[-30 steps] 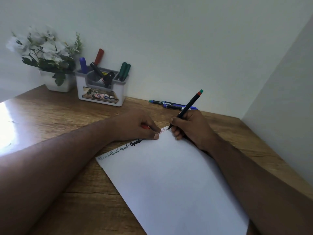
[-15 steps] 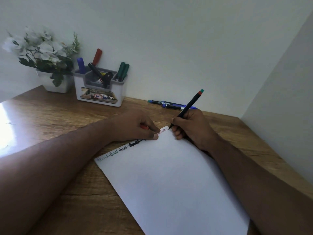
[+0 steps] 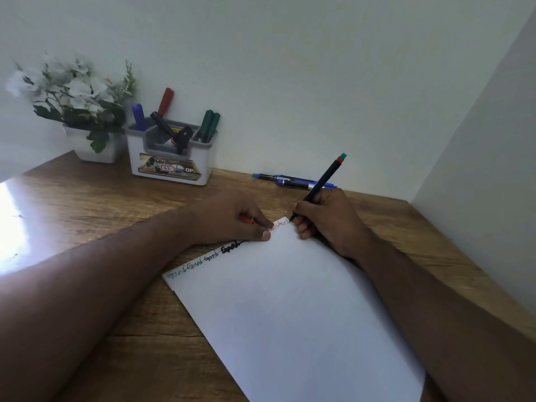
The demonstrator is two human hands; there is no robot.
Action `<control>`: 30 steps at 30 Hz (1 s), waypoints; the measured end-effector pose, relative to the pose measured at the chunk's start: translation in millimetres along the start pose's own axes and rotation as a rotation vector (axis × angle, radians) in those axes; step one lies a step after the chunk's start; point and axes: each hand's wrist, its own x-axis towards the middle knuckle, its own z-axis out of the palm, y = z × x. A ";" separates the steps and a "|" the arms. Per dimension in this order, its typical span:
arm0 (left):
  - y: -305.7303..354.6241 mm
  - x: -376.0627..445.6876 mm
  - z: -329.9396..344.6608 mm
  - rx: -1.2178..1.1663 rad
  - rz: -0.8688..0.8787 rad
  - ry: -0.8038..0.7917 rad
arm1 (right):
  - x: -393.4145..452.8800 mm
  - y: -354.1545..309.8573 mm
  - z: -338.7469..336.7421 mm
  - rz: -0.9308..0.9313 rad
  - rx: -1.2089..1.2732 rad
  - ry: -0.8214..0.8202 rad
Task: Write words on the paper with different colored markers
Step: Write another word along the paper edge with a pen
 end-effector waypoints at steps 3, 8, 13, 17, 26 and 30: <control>-0.3 0.1 -0.4 -0.007 -0.007 -0.008 | -1.4 -0.1 1.5 -0.024 -0.024 -0.012; 0.1 0.0 -0.4 -0.008 -0.010 -0.014 | -4.3 -1.9 4.3 -0.057 -0.072 -0.052; 1.5 0.2 -0.6 -0.002 -0.006 -0.005 | 1.1 1.3 1.7 -0.020 -0.028 0.052; 0.5 0.2 -0.7 -0.004 -0.017 -0.011 | 1.4 2.4 1.0 -0.020 0.038 0.049; -0.7 1.0 -0.6 -0.010 -0.008 -0.009 | -1.1 1.5 1.9 -0.078 0.128 0.074; 0.0 0.5 -0.2 -0.015 -0.002 0.000 | -1.5 2.1 2.5 -0.067 0.114 0.008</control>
